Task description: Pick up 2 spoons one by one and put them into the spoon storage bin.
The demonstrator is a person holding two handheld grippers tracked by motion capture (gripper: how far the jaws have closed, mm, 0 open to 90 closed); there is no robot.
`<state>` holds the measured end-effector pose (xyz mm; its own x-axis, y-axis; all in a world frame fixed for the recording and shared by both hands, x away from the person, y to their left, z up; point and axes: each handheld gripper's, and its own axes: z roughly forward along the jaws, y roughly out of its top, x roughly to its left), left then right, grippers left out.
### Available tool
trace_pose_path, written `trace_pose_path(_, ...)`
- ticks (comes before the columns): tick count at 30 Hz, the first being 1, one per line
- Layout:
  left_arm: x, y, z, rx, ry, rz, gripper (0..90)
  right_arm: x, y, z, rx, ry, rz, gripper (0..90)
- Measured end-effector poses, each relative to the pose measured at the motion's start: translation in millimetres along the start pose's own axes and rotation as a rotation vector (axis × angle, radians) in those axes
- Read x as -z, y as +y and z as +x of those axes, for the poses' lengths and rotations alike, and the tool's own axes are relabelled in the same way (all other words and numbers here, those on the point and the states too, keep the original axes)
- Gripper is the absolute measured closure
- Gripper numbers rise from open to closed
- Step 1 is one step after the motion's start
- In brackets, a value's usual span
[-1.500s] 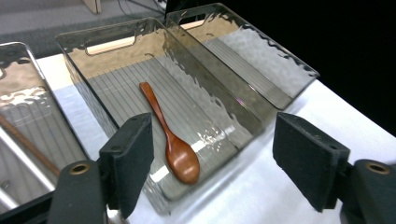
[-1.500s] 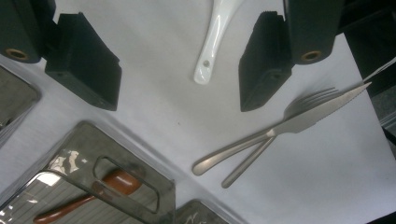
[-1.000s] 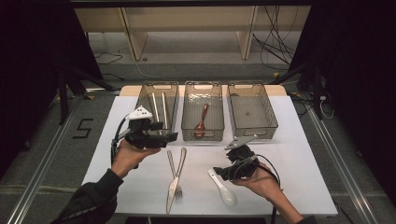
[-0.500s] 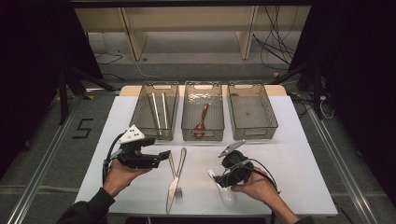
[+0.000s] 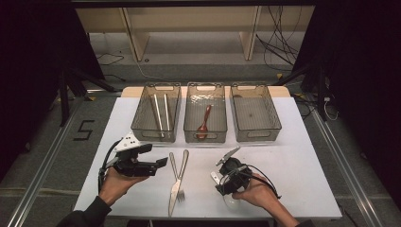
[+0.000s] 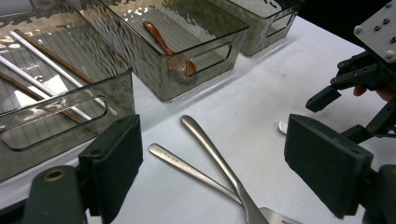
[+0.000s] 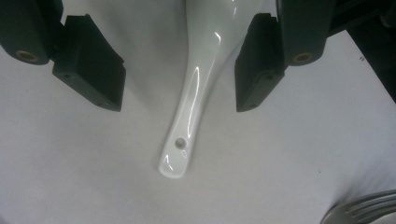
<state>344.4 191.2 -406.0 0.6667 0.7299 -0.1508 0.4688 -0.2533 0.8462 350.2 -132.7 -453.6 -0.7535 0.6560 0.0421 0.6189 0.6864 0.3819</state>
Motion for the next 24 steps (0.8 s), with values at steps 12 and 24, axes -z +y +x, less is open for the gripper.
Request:
trace_pose_path(12, 1.2, -3.7, 1.5, 0.005, 0.012, 0.0, 17.3, -5.3, -2.2, 2.8, 0.002, -0.005, 0.053, 39.3)
trace_pose_path(24, 2.3, -5.0, 2.2, 0.01, 0.018, -0.01, 16.5, -9.2, -2.8, 9.2, 0.047, -0.03, 0.093, 44.7)
